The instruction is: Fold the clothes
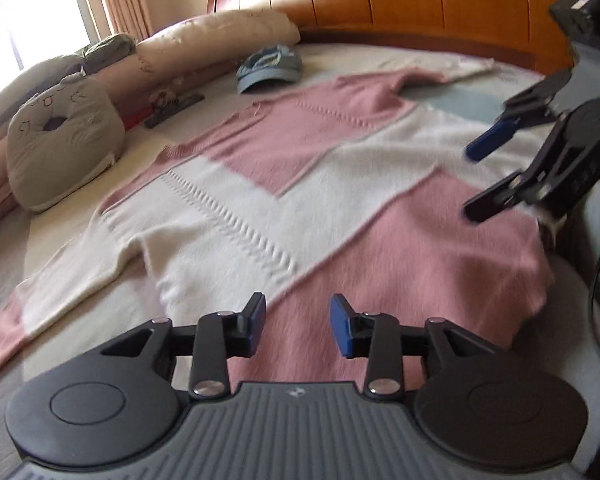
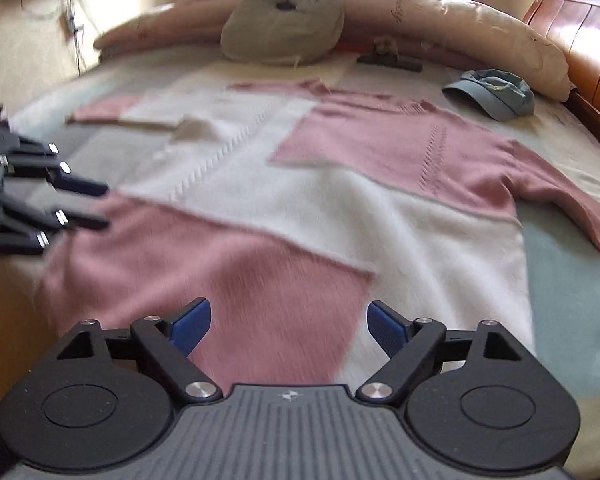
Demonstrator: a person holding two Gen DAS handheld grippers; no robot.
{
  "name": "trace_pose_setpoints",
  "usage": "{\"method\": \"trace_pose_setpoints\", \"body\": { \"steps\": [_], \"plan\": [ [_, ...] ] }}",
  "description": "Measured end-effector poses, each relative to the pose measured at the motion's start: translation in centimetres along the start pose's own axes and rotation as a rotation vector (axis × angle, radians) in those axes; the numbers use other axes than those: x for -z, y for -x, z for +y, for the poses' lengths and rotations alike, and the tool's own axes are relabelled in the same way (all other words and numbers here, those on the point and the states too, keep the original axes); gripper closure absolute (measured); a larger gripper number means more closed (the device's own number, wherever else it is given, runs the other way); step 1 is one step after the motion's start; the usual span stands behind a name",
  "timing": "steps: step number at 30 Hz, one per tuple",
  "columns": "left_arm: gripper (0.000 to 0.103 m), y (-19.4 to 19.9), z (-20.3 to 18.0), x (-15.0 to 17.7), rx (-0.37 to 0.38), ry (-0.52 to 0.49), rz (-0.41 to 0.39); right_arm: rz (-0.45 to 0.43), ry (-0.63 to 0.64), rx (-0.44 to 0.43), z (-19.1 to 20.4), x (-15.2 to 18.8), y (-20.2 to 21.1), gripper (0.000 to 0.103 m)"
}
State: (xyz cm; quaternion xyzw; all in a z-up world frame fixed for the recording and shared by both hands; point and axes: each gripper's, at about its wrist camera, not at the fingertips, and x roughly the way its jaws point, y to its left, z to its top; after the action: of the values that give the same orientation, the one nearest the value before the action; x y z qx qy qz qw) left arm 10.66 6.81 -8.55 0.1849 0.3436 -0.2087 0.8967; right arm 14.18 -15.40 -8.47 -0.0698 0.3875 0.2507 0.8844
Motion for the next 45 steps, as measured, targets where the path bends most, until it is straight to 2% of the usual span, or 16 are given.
{"method": "trace_pose_setpoints", "body": {
  "steps": [2, 4, 7, 10, 12, 15, 18, 22, 24, 27, 29, 32, 36, 39, 41, 45],
  "plan": [
    [0.067, -1.4, -0.1, 0.8, 0.011, 0.029, 0.059, 0.0, 0.008, 0.004, 0.8, -0.6, -2.1, 0.014],
    [0.066, -1.0, -0.3, 2.6, 0.002, 0.044, 0.068, 0.06, 0.029, 0.038, 1.6, 0.4, -4.0, 0.012],
    [0.066, 1.3, -0.3, 4.7, -0.009, 0.07, 0.109, 0.054, 0.104, 0.06, 2.6, 3.6, -2.5, 0.0],
    [0.065, 2.1, 0.4, 3.8, 0.014, 0.052, 0.148, 0.111, 0.11, 0.02, 2.2, 4.6, -0.4, 0.0],
    [0.065, 1.7, 1.0, 2.0, -0.004, 0.033, 0.105, 0.106, 0.114, -0.004, 1.5, 3.3, 0.2, 0.0],
    [0.064, -0.8, 1.8, -1.3, -0.029, 0.036, 0.044, 0.006, 0.04, 0.034, -0.7, 0.4, -0.1, 0.0],
    [0.064, -4.2, 2.4, -2.9, -0.025, 0.07, 0.043, -0.022, -0.084, 0.047, -4.0, -1.9, -2.6, 0.0],
    [0.061, -4.9, 3.2, -0.7, 0.006, 0.18, 0.072, 0.033, -0.177, 0.068, -6.2, -0.7, -5.2, 0.0],
    [0.058, -3.5, 3.9, 1.0, 0.037, 0.267, 0.09, 0.017, -0.101, 0.089, -5.4, 1.0, -4.1, 0.0],
    [0.056, -2.3, 4.5, 1.0, 0.04, 0.259, 0.114, 0.022, -0.064, 0.073, -4.9, 2.6, -2.4, 0.0],
    [0.055, -2.0, 4.8, 0.2, 0.026, 0.231, 0.113, 0.034, -0.088, 0.035, -5.8, 1.5, -2.1, 0.0],
    [0.054, -3.8, 5.5, -3.2, 0.019, 0.217, 0.035, -0.032, -0.121, -0.005, -7.5, -1.9, -2.6, 0.0],
    [0.053, -8.1, 6.0, -6.7, 0.032, 0.212, 0.0, -0.042, -0.191, -0.051, -10.1, -5.9, -6.3, 0.0],
    [0.051, -11.1, 6.8, -6.6, -0.009, 0.236, 0.103, 0.009, -0.22, 0.015, -12.8, -5.9, -8.9, 0.001],
    [0.036, -11.1, 7.8, -5.4, -0.043, 0.246, 0.109, 0.003, -0.168, 0.105, -14.3, -5.3, -9.0, 0.001],
    [0.037, -9.3, 9.1, -4.7, -0.052, 0.273, 0.136, 0.008, -0.185, 0.117, -15.3, -5.5, -8.0, 0.002]
  ]
}}
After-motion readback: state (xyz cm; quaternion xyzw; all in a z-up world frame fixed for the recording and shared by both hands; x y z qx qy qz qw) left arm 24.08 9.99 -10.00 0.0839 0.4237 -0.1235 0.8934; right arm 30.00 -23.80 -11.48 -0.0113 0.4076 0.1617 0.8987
